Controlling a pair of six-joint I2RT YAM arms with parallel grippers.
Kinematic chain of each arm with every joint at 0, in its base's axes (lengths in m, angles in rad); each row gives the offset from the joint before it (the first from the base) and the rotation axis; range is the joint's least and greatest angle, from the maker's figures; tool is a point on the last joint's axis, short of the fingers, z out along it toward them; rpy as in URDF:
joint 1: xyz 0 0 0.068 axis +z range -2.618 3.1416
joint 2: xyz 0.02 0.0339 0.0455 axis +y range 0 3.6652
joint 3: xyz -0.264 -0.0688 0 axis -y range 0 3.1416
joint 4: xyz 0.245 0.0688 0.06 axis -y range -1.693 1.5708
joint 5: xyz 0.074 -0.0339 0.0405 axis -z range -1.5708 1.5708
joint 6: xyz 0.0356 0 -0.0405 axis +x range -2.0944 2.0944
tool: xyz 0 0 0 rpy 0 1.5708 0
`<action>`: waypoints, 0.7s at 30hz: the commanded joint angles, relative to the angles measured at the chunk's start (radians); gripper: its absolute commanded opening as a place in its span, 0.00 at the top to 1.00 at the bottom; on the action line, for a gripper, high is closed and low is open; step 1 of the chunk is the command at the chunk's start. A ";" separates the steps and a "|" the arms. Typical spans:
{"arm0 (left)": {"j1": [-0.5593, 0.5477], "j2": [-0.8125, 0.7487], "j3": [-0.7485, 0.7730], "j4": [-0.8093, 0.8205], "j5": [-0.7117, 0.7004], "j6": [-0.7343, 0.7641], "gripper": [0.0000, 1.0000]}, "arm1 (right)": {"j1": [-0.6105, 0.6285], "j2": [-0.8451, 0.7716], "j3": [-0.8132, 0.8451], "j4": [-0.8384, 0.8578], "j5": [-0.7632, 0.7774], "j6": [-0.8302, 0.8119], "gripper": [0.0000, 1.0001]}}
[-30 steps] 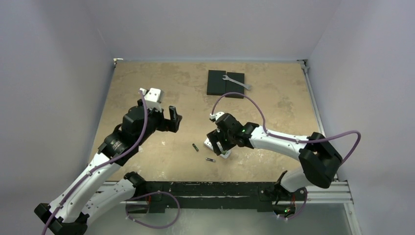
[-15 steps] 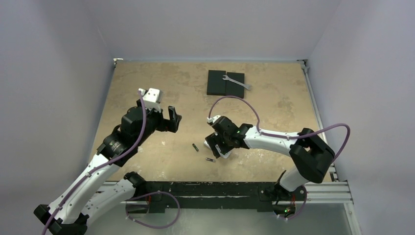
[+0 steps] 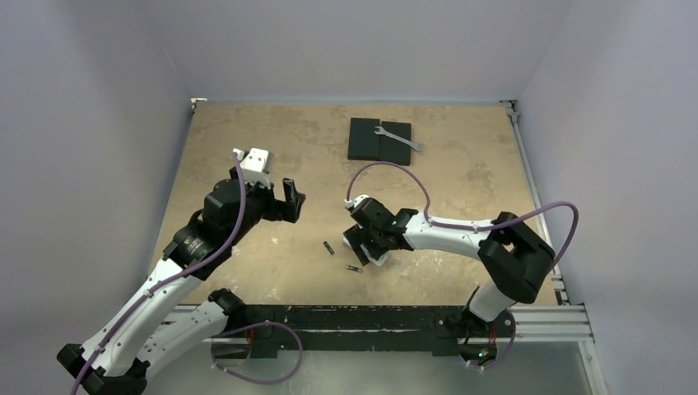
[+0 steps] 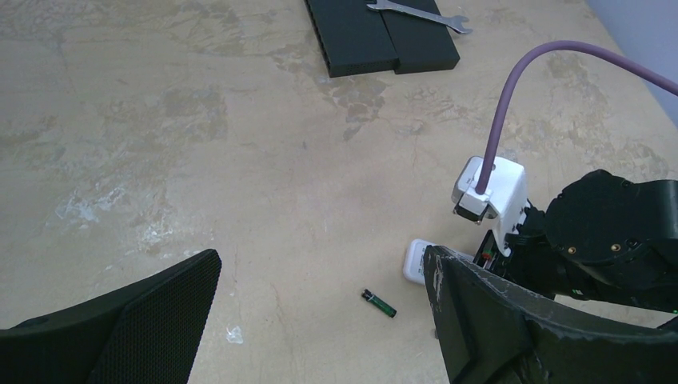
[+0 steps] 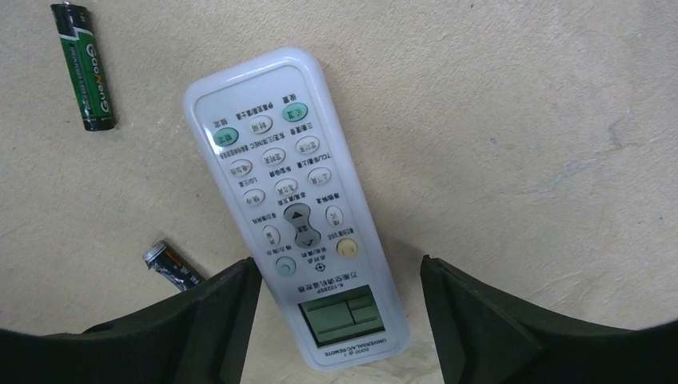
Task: Load the batteries into the remote control
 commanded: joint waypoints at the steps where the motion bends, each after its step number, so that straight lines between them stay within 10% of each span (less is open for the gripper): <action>1: 0.008 -0.009 -0.004 0.020 0.007 0.014 0.01 | 0.022 0.027 0.045 -0.018 0.061 0.004 0.19; 14: 0.008 -0.004 -0.004 0.019 0.006 0.013 0.01 | 0.052 0.051 0.063 -0.035 0.078 0.003 0.37; 21: 0.008 -0.001 -0.005 0.020 0.006 0.009 0.01 | 0.055 0.019 0.061 -0.039 0.097 0.024 0.70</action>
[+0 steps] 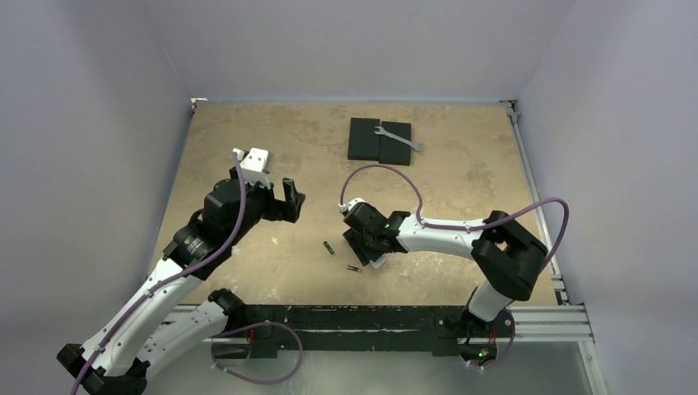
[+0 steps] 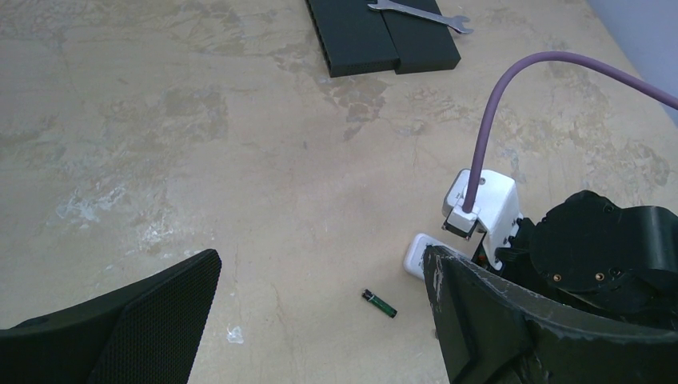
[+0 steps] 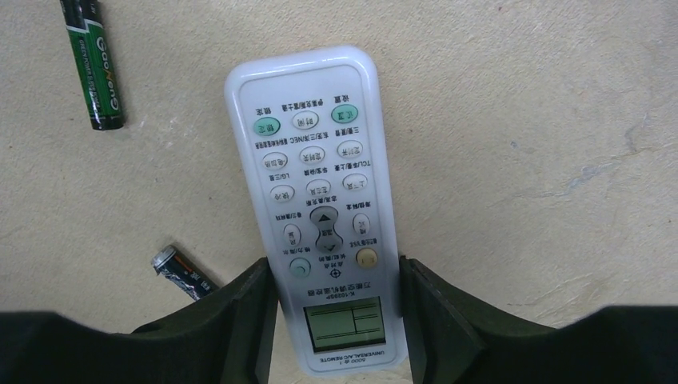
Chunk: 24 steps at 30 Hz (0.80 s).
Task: Load the batteries into the remote control
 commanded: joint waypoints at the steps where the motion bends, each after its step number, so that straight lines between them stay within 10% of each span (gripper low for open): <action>1: 0.006 -0.001 -0.005 0.020 0.006 0.008 0.01 | 0.008 -0.043 0.024 -0.018 0.043 0.020 0.74; 14: 0.006 0.031 -0.007 0.022 0.060 -0.036 0.01 | 0.009 -0.221 -0.026 -0.008 0.017 0.033 0.99; 24: 0.006 0.101 -0.041 0.068 0.271 -0.144 0.01 | 0.049 -0.387 -0.086 0.032 0.009 0.000 1.00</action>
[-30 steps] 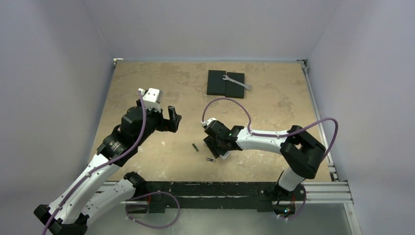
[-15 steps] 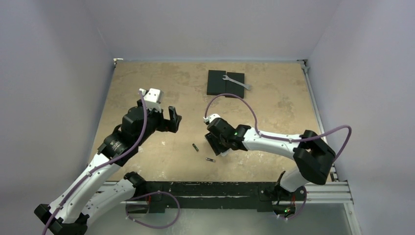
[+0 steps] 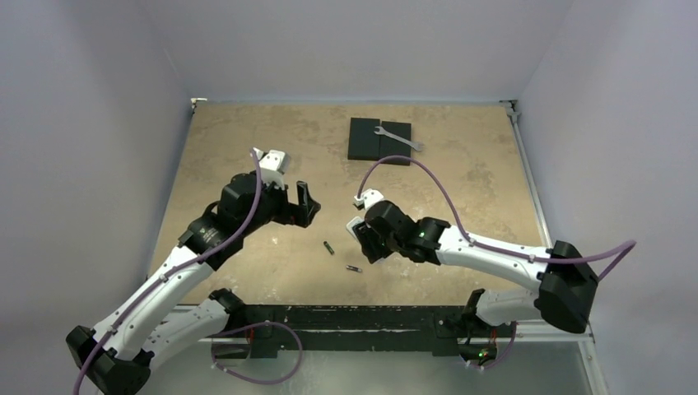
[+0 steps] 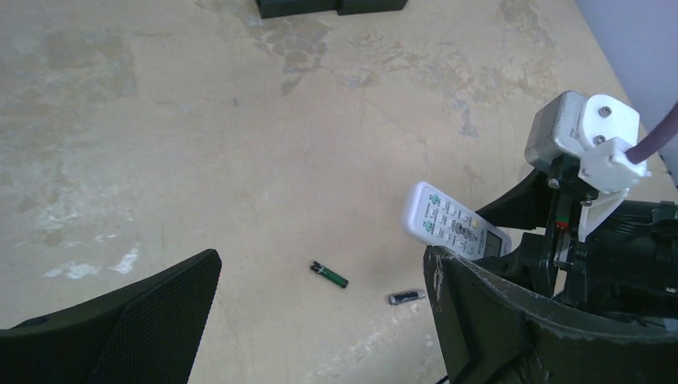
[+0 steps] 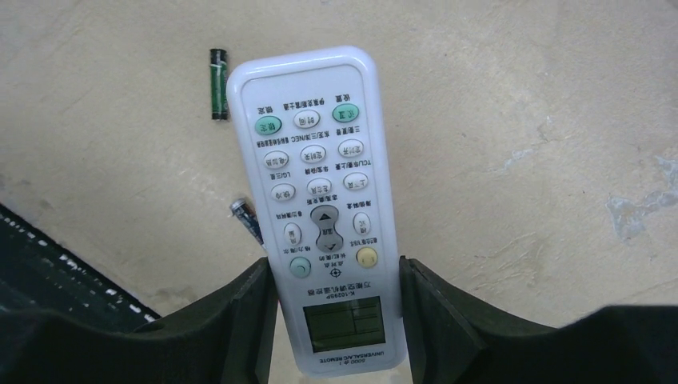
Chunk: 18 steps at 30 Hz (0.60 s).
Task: Load the batteries into the remote control
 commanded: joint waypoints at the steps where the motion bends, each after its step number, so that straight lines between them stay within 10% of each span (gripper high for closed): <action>1: 0.005 0.017 -0.043 0.076 0.175 -0.089 0.01 | 0.042 -0.085 -0.016 0.059 -0.011 -0.026 1.00; 18: 0.005 0.087 -0.085 0.091 0.555 -0.156 0.01 | 0.206 -0.264 -0.051 0.150 -0.093 -0.229 1.00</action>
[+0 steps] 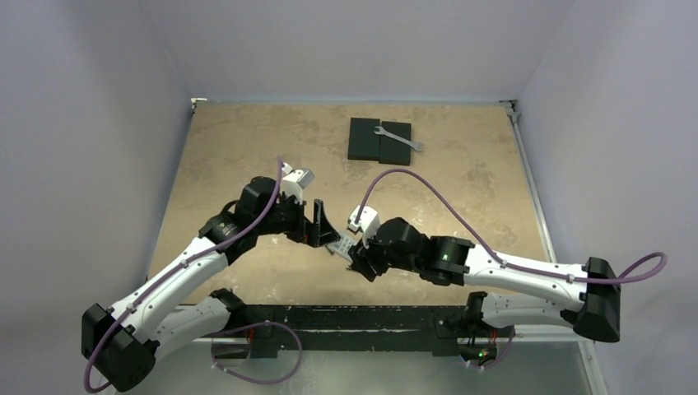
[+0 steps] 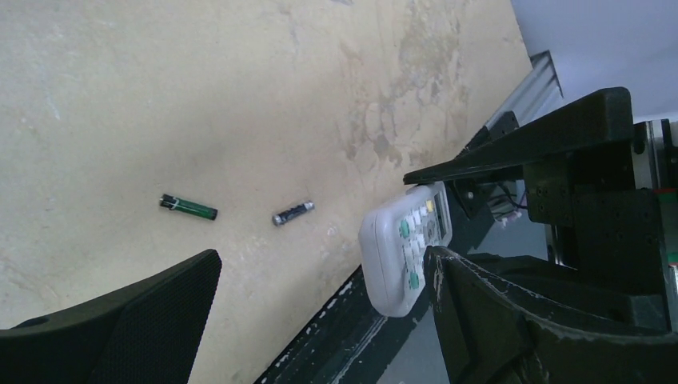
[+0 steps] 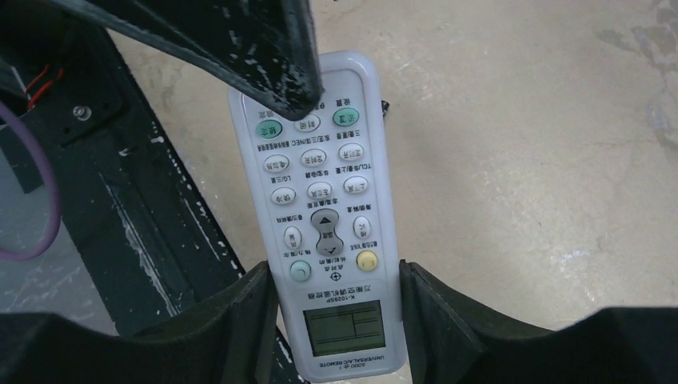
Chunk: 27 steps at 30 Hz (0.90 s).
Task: Load the batteries into the remote control
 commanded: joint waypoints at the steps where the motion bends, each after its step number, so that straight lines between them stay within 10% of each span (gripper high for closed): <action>1: 0.004 -0.022 0.028 0.023 0.127 -0.015 0.01 | 0.041 -0.030 0.010 0.050 -0.015 -0.088 1.00; 27: 0.004 -0.012 0.059 -0.106 0.426 0.028 0.13 | 0.193 -0.053 0.154 -0.069 -0.004 -0.565 1.00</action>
